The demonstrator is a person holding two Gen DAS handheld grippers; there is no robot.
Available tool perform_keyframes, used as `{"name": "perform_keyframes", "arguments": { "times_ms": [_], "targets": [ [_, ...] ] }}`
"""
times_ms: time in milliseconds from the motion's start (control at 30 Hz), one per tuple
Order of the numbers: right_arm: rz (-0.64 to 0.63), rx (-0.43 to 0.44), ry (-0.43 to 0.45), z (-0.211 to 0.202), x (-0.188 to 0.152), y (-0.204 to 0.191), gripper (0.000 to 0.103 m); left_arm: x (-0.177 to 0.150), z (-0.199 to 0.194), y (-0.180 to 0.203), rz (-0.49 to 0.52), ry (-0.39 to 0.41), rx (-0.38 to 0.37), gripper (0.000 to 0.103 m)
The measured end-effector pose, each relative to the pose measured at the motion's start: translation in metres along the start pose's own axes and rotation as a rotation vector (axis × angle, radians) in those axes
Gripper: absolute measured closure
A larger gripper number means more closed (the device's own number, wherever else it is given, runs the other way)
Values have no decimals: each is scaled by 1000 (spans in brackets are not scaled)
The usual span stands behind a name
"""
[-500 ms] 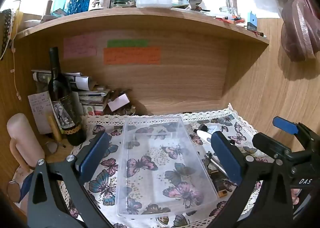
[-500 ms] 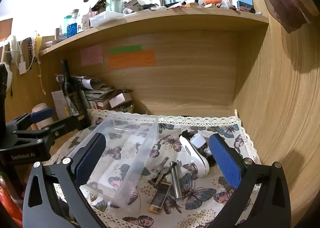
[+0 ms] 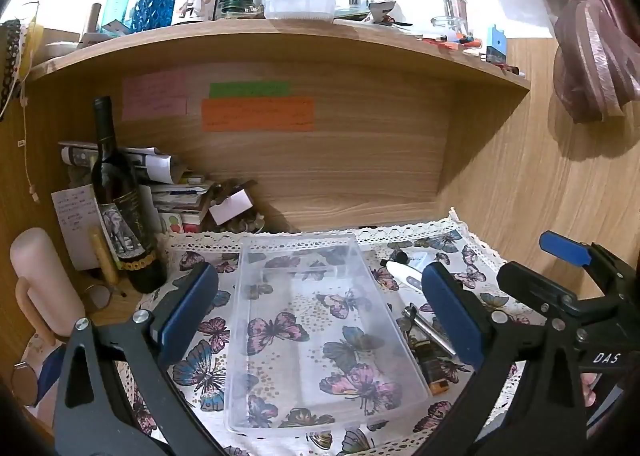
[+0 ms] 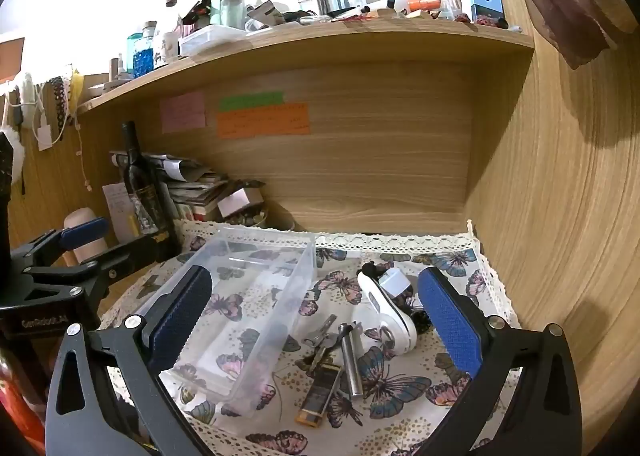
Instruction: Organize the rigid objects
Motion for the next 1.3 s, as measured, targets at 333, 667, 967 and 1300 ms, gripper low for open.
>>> {"name": "perform_keyframes", "arguments": {
  "times_ms": [333,667,967,1300],
  "targets": [
    [6,-1,-4,0,0,1,0,1,1,-2,-5,-2,-5,0],
    [16,2,-11,1,-2,3,0,-2,2,-3,-4,-2,-10,0],
    [13,0,-8,1,-2,1,0,-5,3,-3,-4,0,-8,0],
    [11,-1,-7,0,-1,0,0,-5,2,-4,-5,1,-8,0]
  ]
}}
Point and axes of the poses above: each gripper's, at about its wrist camera, not at the fingertips, and z roughly the way its jaws point, y to its right, x to its top, the point moved 6 cm from there along z, roughly the way its jaws point, and after that the axes turned 5 degrees about x, right-handed, at the moved point
